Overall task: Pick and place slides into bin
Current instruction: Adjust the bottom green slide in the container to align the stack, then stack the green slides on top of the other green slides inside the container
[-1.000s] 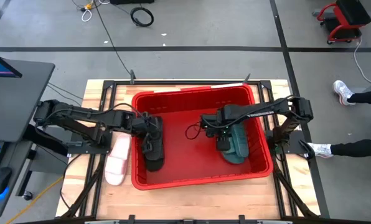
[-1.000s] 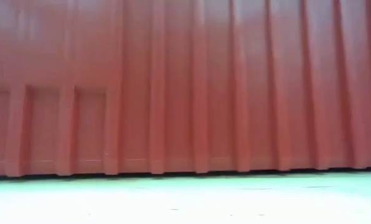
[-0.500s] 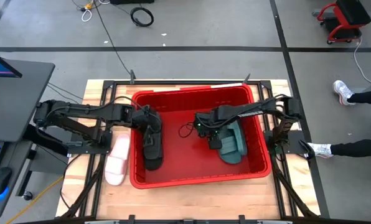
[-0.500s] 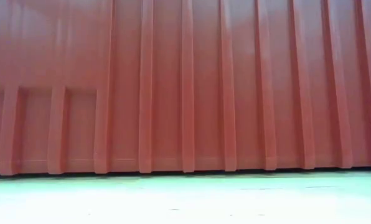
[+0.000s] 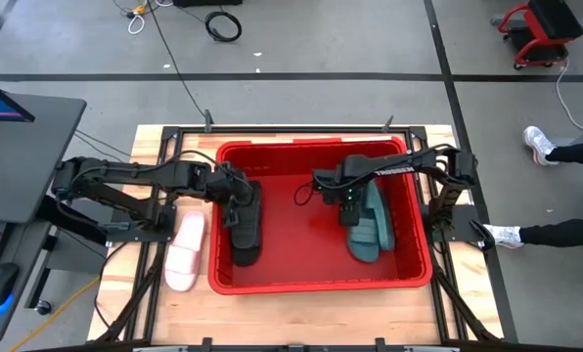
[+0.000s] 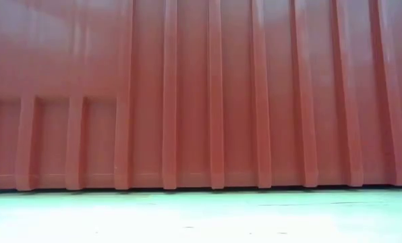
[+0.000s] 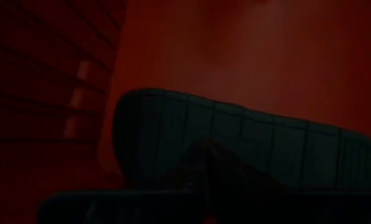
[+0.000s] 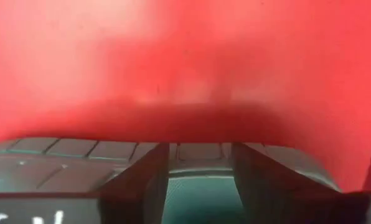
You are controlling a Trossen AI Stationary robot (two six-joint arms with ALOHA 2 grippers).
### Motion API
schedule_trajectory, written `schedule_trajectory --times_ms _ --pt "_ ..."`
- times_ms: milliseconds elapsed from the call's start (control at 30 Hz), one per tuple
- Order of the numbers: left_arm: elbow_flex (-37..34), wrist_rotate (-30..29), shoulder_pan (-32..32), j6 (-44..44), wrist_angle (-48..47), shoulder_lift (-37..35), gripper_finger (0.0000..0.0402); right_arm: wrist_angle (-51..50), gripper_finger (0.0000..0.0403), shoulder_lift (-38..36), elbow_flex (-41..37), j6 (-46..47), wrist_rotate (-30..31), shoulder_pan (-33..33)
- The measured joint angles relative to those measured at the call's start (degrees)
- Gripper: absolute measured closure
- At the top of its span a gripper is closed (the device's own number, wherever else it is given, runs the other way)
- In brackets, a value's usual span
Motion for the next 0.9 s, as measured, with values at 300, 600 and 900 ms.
schedule_trajectory --times_ms 300,600,900 --pt "-0.2 0.1 0.0 0.1 0.0 0.1 0.0397 -5.9 0.0225 -7.1 3.8 2.2 -1.4 1.3" --pt "-0.2 0.0 0.0 0.1 0.1 0.2 0.0383 -16.7 0.0219 -19.7 3.2 3.1 0.4 0.1" --pt "-0.3 0.0 0.0 0.1 0.1 0.2 0.0390 -19.7 0.0219 -21.0 -7.0 -5.3 3.7 -1.8"
